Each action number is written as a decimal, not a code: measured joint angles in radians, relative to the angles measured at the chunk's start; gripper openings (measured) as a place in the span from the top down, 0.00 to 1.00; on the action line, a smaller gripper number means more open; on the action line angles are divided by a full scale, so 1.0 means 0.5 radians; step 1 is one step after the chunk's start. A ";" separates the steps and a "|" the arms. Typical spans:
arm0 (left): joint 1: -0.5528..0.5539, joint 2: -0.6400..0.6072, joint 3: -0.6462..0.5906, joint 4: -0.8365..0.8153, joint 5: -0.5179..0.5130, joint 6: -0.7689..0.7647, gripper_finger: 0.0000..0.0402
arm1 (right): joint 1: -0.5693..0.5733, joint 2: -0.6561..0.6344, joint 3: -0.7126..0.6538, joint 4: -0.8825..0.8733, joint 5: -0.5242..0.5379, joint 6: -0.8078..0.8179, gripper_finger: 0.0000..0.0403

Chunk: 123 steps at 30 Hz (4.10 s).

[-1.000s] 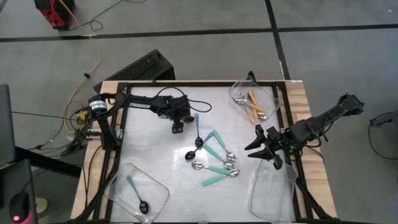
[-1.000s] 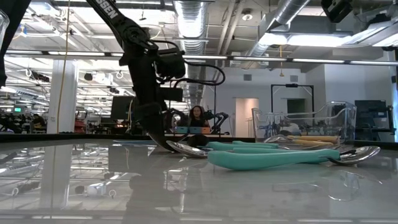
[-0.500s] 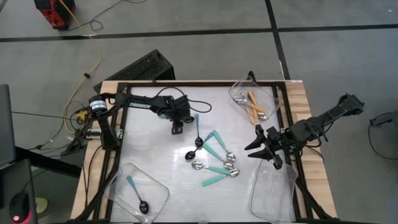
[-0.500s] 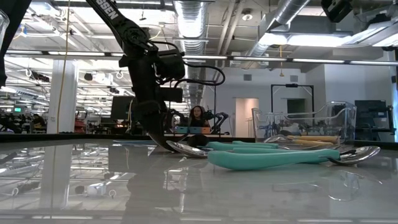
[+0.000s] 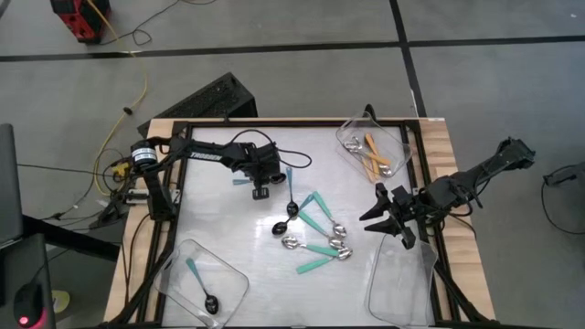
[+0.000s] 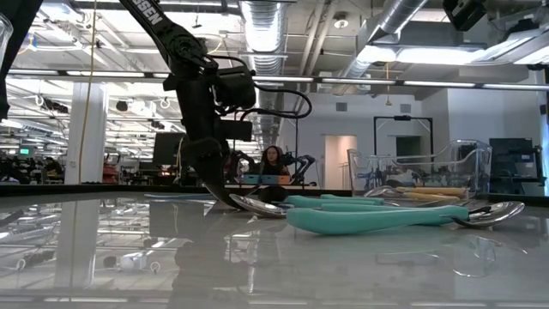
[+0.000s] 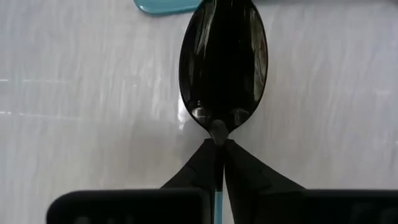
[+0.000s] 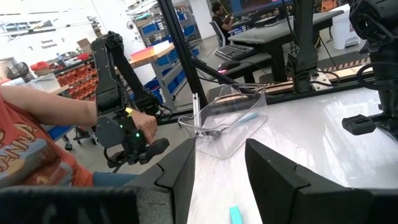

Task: Sort silverware by color (type)
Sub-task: Put the blue spoon into the bottom left transparent bin

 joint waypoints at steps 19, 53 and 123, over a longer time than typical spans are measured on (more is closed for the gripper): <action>-0.095 -0.321 0.076 0.179 -0.040 -0.242 1.00 | -0.001 0.014 0.001 0.003 0.002 -0.002 0.59; -1.149 -1.694 -0.193 0.779 -0.409 -0.477 1.00 | -0.208 1.033 0.368 0.587 0.269 -0.527 0.35; -1.316 -1.861 -0.941 2.007 -0.477 -0.259 1.00 | -0.649 2.304 1.767 0.688 0.010 -0.803 0.45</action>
